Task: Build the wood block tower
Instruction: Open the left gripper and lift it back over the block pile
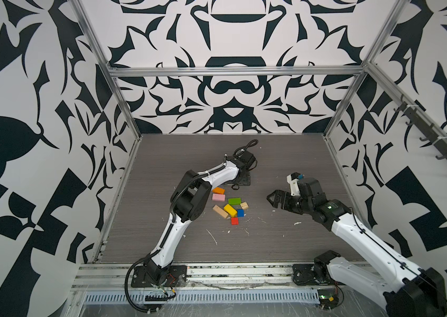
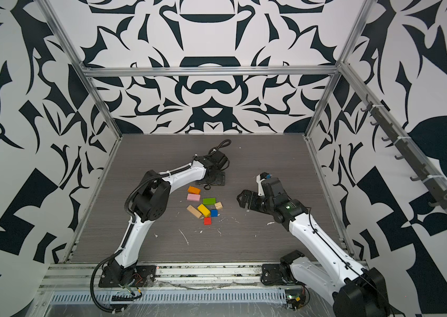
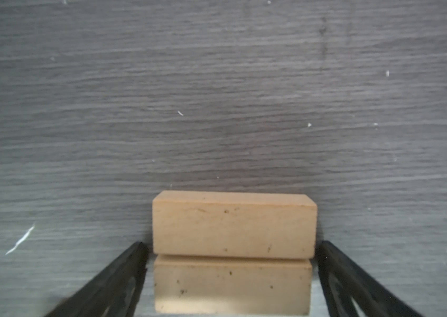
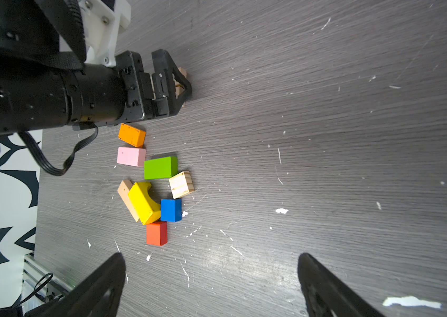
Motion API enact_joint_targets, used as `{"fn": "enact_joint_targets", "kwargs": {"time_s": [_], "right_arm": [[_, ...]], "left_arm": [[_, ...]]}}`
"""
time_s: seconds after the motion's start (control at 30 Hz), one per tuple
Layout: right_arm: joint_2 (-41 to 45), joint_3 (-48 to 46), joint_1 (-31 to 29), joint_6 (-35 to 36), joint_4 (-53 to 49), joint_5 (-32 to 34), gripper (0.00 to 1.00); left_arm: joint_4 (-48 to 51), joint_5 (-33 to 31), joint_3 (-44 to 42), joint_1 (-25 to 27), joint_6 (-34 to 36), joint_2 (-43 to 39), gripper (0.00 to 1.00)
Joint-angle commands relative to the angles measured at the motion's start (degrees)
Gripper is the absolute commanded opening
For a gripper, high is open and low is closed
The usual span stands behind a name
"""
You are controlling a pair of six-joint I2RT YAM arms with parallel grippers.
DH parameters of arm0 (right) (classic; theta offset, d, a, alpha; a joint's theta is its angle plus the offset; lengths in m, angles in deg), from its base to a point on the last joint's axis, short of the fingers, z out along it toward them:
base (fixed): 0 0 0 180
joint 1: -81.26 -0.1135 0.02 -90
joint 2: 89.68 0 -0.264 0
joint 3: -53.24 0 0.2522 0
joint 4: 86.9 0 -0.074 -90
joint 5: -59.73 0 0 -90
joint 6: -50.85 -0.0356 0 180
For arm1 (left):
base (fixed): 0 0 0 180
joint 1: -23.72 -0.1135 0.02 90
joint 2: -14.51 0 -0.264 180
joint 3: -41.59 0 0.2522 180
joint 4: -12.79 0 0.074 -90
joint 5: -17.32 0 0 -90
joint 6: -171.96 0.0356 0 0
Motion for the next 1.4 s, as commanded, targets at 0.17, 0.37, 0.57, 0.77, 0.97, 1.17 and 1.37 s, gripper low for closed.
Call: {"fn": "enact_joint_targets", "kwargs": {"time_s": [0.17, 0.37, 0.57, 0.77, 0.97, 1.17, 1.37], "right_arm": [[-0.59, 0.27, -0.20, 0.57, 0.83, 0.11, 1.00], [-0.94, 0.31, -0.20, 0.66, 1.20, 0.03, 1.00], [-1.04, 0.96, -0.20, 0.74, 0.79, -0.41, 1.00], [-1.16, 1.57, -0.22, 0.63, 0.25, 0.20, 1.00], [-0.70, 1.14, -0.20, 0.64, 3.66, -2.34, 1.00], [0.13, 1.51, -0.20, 2.04, 3.68, -2.70, 1.00], [-0.18, 1.53, -0.20, 2.21, 3.60, -2.17, 1.00]], "left_arm": [[1.02, 1.15, -2.85, 0.39, 2.53, -1.97, 1.00], [1.81, -0.77, -2.50, 0.50, 5.23, -4.38, 0.99], [1.63, -3.51, -2.83, 0.50, 8.25, -6.76, 1.00], [0.35, -1.30, -4.94, 0.85, 9.00, -10.25, 0.99], [0.73, 1.52, -7.09, 1.73, 11.27, -13.30, 1.00], [-1.38, 5.51, -15.43, 1.75, 12.34, -20.25, 1.00], [-4.54, 10.18, -26.23, 1.82, 15.87, -28.12, 1.00]]}}
